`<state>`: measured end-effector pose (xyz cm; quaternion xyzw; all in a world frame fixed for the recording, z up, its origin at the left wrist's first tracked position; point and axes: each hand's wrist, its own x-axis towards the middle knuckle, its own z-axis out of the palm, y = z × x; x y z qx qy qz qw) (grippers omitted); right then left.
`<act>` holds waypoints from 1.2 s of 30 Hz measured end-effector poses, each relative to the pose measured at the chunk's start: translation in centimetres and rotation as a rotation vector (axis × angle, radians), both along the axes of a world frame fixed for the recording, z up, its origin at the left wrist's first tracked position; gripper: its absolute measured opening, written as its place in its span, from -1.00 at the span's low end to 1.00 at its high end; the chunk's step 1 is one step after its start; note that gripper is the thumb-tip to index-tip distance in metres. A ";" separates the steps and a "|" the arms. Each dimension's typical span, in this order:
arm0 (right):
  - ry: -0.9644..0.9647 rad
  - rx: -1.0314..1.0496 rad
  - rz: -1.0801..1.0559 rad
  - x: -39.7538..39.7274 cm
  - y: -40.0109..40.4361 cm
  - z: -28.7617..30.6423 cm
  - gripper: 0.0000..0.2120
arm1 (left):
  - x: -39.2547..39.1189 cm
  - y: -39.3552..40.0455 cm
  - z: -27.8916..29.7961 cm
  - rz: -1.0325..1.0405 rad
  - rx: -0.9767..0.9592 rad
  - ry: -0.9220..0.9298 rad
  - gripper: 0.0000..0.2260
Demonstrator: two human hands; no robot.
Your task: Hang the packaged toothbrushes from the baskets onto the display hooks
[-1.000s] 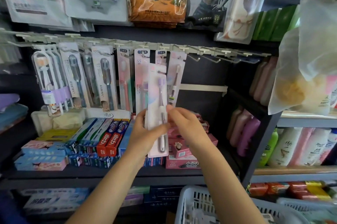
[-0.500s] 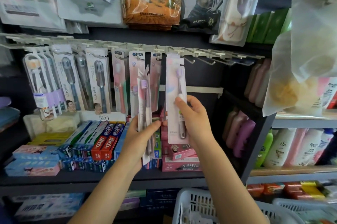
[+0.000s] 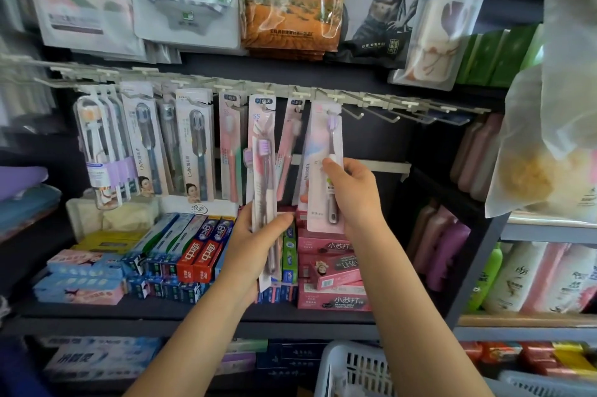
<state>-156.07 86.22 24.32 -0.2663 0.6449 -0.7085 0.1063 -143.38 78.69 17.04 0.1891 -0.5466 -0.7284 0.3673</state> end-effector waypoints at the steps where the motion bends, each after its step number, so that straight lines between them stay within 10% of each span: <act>1: -0.002 0.009 -0.008 -0.1 0.0 -0.1 -0.80 | 0.1 0.0 0.1 -0.002 -0.002 -0.001 -0.75; 17: -0.334 0.255 -0.029 -1.3 -0.3 -6.8 -0.22 | -0.2 0.6 -0.3 0.082 -0.127 -0.183 -0.70; 21: -0.192 0.190 0.112 0.1 1.3 -6.6 -0.65 | -0.7 1.4 -0.3 0.099 -0.209 -0.183 -0.72; 36: -0.100 -0.043 0.233 1.6 4.4 -4.9 -0.75 | -0.8 2.2 -0.4 -0.102 -0.107 -0.107 -0.62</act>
